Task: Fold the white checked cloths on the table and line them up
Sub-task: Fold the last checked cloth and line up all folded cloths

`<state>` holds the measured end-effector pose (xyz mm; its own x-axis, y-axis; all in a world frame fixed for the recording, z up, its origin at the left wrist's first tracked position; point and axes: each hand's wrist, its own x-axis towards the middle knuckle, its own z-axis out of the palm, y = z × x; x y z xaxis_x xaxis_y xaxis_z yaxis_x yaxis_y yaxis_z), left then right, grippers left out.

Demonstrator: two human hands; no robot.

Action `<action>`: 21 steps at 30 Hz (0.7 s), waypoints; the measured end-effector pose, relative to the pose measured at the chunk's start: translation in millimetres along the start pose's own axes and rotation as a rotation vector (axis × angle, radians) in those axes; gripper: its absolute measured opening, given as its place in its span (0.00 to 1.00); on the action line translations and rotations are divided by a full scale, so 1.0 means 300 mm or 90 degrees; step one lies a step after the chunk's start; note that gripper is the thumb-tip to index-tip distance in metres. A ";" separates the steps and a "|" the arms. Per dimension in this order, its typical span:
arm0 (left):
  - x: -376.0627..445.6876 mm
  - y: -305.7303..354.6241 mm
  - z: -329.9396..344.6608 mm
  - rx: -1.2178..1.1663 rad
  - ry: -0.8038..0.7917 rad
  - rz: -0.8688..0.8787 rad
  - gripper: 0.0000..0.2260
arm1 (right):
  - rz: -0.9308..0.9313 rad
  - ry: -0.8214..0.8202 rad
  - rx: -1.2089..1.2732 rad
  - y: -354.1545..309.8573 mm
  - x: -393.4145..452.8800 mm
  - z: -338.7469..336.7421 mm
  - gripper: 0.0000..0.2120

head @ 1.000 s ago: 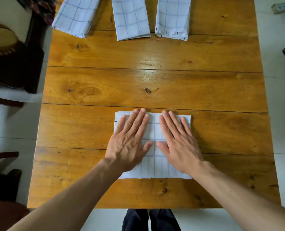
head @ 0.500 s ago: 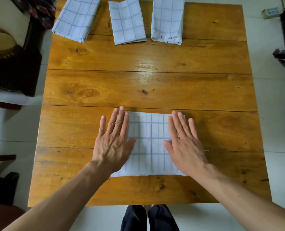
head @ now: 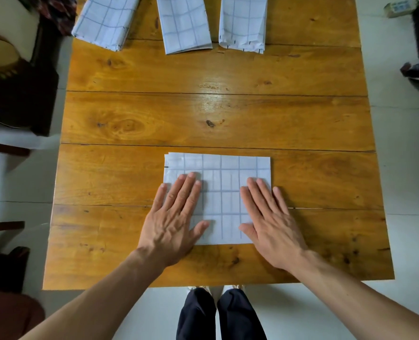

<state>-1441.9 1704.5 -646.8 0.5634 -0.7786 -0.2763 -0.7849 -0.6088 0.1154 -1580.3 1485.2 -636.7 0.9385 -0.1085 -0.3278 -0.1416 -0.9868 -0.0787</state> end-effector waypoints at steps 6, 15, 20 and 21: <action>-0.013 -0.005 -0.033 -0.003 -0.023 -0.018 0.36 | 0.040 -0.007 0.054 -0.001 -0.017 -0.021 0.34; 0.100 -0.035 -0.181 -0.145 0.117 -0.055 0.17 | 0.066 0.119 0.191 -0.013 0.062 -0.140 0.20; 0.207 -0.082 -0.256 -0.132 0.056 -0.140 0.32 | 0.032 0.124 0.210 -0.031 0.145 -0.183 0.22; 0.222 -0.089 -0.264 -0.120 0.032 -0.143 0.35 | 0.031 0.111 0.206 -0.036 0.158 -0.185 0.22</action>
<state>-1363.0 1657.0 -592.6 0.7327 -0.6253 -0.2686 -0.5802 -0.7803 0.2337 -1516.8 1484.1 -599.1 0.9639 -0.2007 -0.1752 -0.2534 -0.8936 -0.3704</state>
